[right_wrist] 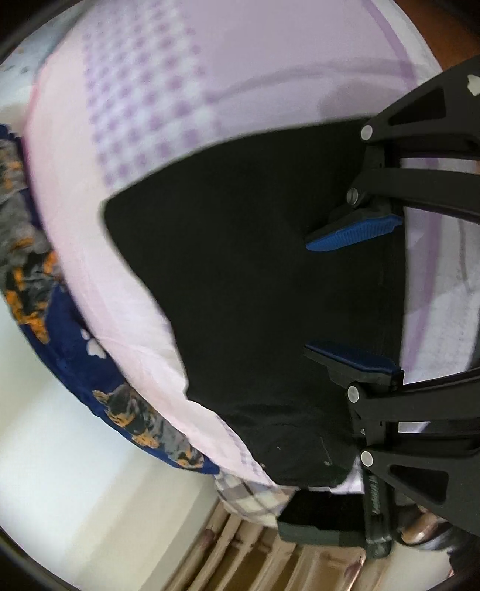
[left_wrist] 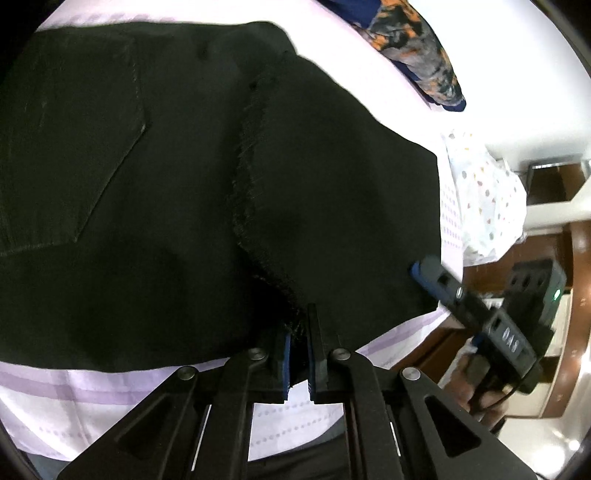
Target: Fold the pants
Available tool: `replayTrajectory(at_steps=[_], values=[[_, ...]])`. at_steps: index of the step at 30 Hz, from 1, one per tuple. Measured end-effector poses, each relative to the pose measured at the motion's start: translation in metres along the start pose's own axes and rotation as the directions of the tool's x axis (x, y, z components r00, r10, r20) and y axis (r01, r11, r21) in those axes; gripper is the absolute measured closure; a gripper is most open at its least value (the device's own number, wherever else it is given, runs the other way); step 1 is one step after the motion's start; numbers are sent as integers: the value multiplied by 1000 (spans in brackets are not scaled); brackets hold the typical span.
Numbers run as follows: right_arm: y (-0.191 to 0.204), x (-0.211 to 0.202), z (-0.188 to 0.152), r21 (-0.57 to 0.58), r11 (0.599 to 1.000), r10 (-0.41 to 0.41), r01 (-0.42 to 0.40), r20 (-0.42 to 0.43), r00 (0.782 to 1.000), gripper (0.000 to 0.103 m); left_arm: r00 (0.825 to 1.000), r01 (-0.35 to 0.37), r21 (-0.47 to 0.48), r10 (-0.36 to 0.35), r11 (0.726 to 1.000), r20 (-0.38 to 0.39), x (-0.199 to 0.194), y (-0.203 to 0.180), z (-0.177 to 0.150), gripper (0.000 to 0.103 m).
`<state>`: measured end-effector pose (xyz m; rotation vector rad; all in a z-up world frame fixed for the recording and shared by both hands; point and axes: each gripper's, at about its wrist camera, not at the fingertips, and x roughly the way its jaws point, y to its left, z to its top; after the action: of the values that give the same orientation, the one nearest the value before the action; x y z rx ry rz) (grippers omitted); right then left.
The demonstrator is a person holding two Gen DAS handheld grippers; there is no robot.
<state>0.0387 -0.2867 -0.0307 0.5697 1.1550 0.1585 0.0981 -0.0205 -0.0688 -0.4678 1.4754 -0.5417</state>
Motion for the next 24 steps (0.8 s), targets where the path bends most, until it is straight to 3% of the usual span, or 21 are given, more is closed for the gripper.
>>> replayTrajectory(at_steps=[5,8,11,14,17,20,24], values=[[6,-10,42,-78,991,-98,108,122,988,53,995,-73,85,68,994,66,-13,-11,-3,85],[4,-5,72,-118,972,-182,202,163,970,56,983,-151,149,133,977,128,-20,-22,-3,83],[-3,9,89,-135,958,-230,253,161,960,64,960,-237,219,193,947,203,-26,-33,-6,79],[-14,28,98,-134,949,-269,286,130,954,67,948,-252,276,180,927,262,-31,-43,-8,74],[-25,41,100,-111,944,-299,311,118,947,68,956,-220,345,131,913,264,-27,-52,-8,72],[-27,38,99,-105,948,-290,301,112,951,68,976,-159,385,86,909,200,-14,-56,-4,72],[-28,28,84,-107,949,-285,296,105,953,68,982,-167,360,120,918,148,5,-45,5,72]])
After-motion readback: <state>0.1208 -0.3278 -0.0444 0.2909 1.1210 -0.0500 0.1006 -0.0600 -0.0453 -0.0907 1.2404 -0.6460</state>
